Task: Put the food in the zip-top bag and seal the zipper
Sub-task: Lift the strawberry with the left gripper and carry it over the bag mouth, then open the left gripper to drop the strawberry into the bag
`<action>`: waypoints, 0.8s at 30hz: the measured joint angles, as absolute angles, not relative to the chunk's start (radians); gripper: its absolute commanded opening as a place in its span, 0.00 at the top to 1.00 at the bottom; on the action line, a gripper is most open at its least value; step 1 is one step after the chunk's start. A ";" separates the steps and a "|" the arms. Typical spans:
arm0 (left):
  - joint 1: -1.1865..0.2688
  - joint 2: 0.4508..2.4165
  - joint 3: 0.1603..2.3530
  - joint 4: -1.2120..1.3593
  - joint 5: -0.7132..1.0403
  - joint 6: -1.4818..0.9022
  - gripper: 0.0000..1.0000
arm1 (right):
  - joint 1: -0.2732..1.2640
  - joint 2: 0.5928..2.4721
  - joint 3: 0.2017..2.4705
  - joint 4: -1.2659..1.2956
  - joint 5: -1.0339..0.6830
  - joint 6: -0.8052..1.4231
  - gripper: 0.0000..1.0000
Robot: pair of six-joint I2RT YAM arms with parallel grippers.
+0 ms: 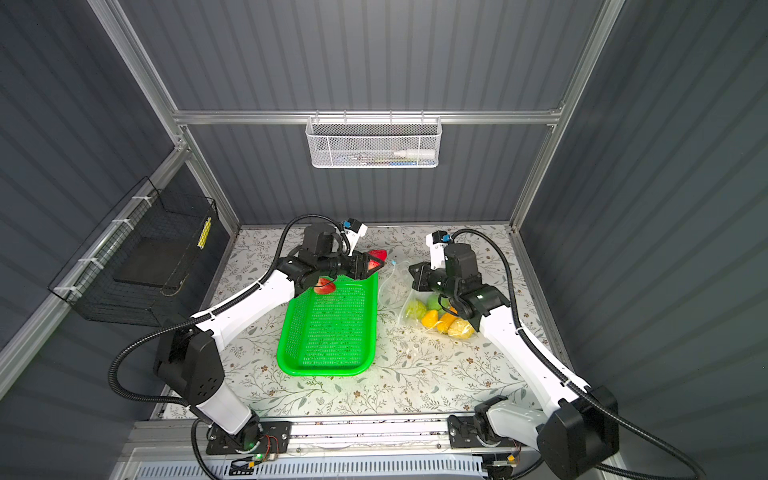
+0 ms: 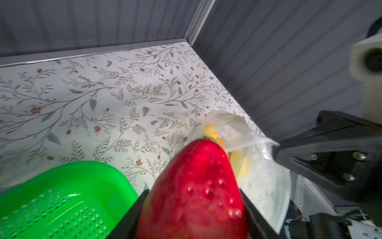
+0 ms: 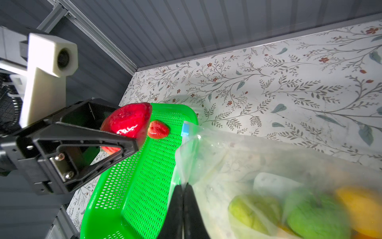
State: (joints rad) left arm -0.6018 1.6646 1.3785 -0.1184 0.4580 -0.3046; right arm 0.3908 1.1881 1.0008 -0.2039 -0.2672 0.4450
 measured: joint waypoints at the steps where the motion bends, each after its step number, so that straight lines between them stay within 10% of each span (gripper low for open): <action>1: -0.607 1.665 1.378 -0.106 0.470 -0.316 0.44 | 0.391 1.188 1.001 -0.203 -0.265 0.445 1.00; 24: -0.707 1.809 1.374 -0.090 0.532 -0.372 0.43 | 0.392 1.234 1.089 -0.242 -0.260 0.434 1.00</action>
State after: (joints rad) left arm -0.7067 1.8091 1.3739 -0.0902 0.5316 -0.3717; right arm 0.3916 1.2339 1.0889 -0.2417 -0.2604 0.4343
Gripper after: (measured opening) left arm 0.606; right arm 0.043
